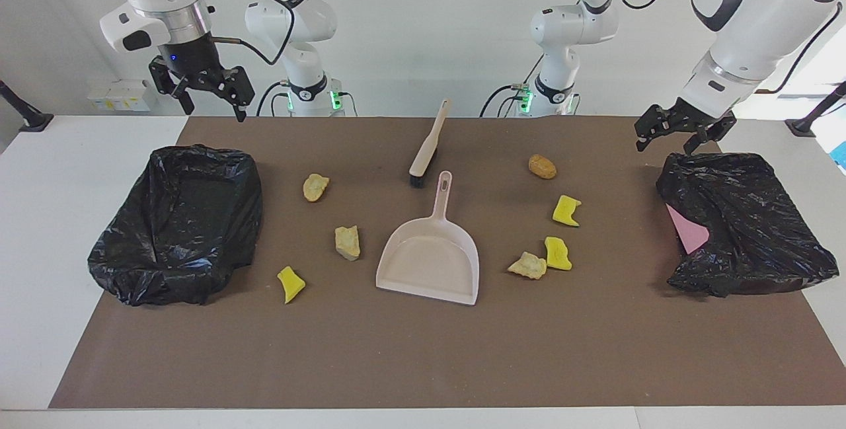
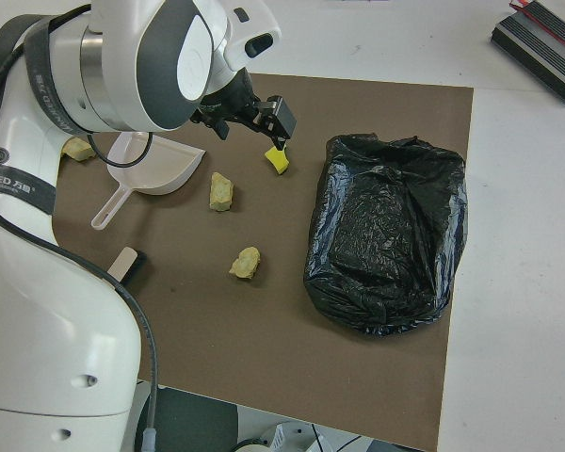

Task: Sweep and dump trash in bin

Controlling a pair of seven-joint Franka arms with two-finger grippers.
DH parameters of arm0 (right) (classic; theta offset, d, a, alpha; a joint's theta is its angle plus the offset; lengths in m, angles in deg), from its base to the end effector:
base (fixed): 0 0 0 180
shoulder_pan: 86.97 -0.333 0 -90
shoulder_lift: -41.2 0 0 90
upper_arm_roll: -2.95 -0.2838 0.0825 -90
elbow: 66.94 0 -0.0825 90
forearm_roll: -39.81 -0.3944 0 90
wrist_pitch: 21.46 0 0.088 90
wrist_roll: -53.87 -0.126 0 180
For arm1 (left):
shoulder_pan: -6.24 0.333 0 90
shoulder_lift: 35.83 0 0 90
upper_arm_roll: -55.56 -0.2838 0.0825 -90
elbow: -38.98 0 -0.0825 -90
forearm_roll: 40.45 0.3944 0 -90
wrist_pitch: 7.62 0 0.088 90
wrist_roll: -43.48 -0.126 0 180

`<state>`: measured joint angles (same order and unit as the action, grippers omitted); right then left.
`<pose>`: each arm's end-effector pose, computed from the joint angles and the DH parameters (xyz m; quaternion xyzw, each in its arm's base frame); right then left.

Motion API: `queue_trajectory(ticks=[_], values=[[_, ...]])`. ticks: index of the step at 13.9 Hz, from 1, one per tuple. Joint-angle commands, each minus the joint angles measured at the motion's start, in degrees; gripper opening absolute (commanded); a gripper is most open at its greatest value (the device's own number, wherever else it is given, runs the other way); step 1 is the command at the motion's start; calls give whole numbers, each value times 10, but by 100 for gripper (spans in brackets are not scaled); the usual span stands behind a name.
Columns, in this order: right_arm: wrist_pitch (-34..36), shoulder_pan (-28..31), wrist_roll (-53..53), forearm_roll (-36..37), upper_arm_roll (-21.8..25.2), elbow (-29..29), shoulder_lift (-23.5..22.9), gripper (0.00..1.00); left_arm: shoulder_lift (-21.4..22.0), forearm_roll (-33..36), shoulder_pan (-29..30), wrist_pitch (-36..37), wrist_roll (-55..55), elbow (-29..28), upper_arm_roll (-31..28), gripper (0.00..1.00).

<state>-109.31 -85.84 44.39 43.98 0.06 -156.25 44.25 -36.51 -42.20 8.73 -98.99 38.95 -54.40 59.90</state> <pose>0.5469 0.0081 0.6057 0.9968 -0.0691 0.0175 0.0361 0.5667 -0.0219 0.5403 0.9981 -0.0549 -0.0231 0.0162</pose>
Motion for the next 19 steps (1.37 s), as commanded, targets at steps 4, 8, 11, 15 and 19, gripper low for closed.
queue_trajectory(ticks=[4,8,11,15,19], values=[[3,9,16,-3,-4,-3,4,100,6,-8,-3,20,0,-4,-1,100],[4,8,16,-3,-4,-2,4,100,30,-9,-8,8,-4,-47,0,100],[5,9,15,-3,-4,-3,4,100,41,-12,-30,-11,-3,-86,2,100],[5,15,15,-3,-4,-2,4,100,61,-37,-79,-69,-2,-159,2,100],[-5,14,16,-3,-4,-4,4,100,60,-51,-146,-116,9,-201,2,100]])
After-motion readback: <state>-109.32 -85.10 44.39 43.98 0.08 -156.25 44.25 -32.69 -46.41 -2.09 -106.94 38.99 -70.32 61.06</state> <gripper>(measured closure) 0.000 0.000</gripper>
